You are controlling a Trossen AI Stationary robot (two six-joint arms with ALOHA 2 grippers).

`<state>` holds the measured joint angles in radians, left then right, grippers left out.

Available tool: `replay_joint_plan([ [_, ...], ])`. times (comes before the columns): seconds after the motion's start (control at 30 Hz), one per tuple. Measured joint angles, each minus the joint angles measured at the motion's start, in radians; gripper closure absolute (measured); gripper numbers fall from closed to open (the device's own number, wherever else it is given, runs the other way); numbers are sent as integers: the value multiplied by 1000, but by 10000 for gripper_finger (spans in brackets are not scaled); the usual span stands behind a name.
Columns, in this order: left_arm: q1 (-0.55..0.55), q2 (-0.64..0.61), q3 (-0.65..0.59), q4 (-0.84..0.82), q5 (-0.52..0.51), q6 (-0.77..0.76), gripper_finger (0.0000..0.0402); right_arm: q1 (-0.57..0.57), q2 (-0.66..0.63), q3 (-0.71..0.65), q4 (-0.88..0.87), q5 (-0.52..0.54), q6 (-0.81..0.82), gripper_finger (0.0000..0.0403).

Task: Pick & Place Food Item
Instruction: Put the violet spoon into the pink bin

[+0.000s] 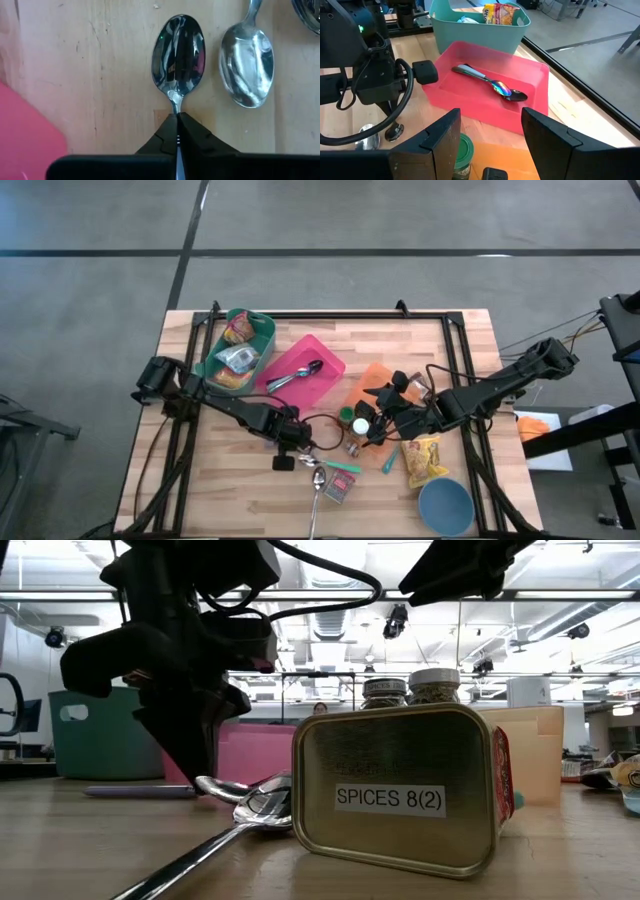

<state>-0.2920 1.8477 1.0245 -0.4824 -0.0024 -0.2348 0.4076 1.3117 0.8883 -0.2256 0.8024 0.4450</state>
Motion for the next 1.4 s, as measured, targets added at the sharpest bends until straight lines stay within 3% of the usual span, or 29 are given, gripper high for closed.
replay_joint_plan([
  [0.37, -8, 2, -2, -36, 3, 79, 291, 0, 0, 0, -1, 0, 0, 195],
  [0.67, -10, 2, -2, -38, -16, 96, 283, 0, 0, 0, -1, 0, 0, 195],
  [0.8, -10, 2, -2, -41, -16, 97, 299, 0, 0, 0, -1, 0, 0, 195],
  [1.0, -10, 0, -1, -46, 5, 98, 384, 0, 0, 0, -1, 0, 0, 195],
  [1.4, -11, 0, 0, -46, 19, 53, 400, 0, 0, 0, -1, -1, 0, 195],
])
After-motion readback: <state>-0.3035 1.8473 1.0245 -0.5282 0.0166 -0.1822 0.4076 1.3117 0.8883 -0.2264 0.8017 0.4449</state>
